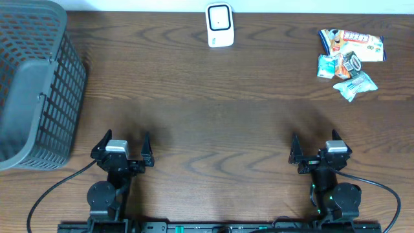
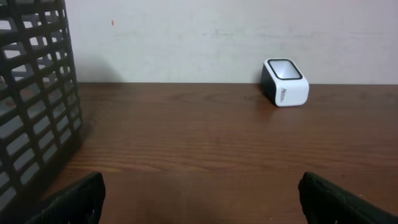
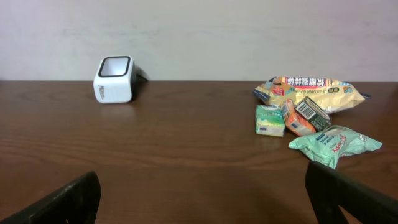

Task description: Scan the item barcode

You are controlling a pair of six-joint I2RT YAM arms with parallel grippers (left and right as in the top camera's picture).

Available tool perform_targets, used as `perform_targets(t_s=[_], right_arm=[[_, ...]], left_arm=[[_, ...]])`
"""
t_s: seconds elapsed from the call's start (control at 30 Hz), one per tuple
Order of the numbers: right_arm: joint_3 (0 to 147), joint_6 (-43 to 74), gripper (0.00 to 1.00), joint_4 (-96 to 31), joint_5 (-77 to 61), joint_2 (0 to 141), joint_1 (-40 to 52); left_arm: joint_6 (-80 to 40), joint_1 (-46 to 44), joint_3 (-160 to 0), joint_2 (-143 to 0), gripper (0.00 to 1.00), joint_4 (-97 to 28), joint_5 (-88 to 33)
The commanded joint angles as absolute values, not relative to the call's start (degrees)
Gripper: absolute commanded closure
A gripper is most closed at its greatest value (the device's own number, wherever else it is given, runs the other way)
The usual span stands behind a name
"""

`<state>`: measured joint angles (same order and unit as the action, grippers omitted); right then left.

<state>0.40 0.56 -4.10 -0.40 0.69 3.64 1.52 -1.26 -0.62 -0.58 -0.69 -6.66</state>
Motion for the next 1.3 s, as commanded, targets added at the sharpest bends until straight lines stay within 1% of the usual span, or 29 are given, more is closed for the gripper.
perform_targets(t_s=[0.0, 0.57, 0.7, 1.27], right_arm=[[0.36, -0.05, 0.01, -4.45, -0.4, 0.3, 4.08], [0.34, -0.08, 0.01, -4.45, -0.38, 0.3, 4.08], [0.36, -0.08, 0.01, -4.45, -0.4, 0.3, 4.08], [0.34, -0.05, 0.01, -4.45, -0.4, 0.3, 4.08]], left_arm=[[-0.01, -1.43, -0.23, -0.08, 0.02, -3.77, -5.04], [1.5, -1.43, -0.23, -0.08, 0.02, -3.9, -5.34], [-0.3, -1.43, -0.23, -0.08, 0.02, -3.79, -5.54], [-0.25, -1.43, -0.23, -0.23, 0.02, -3.77, -5.52]])
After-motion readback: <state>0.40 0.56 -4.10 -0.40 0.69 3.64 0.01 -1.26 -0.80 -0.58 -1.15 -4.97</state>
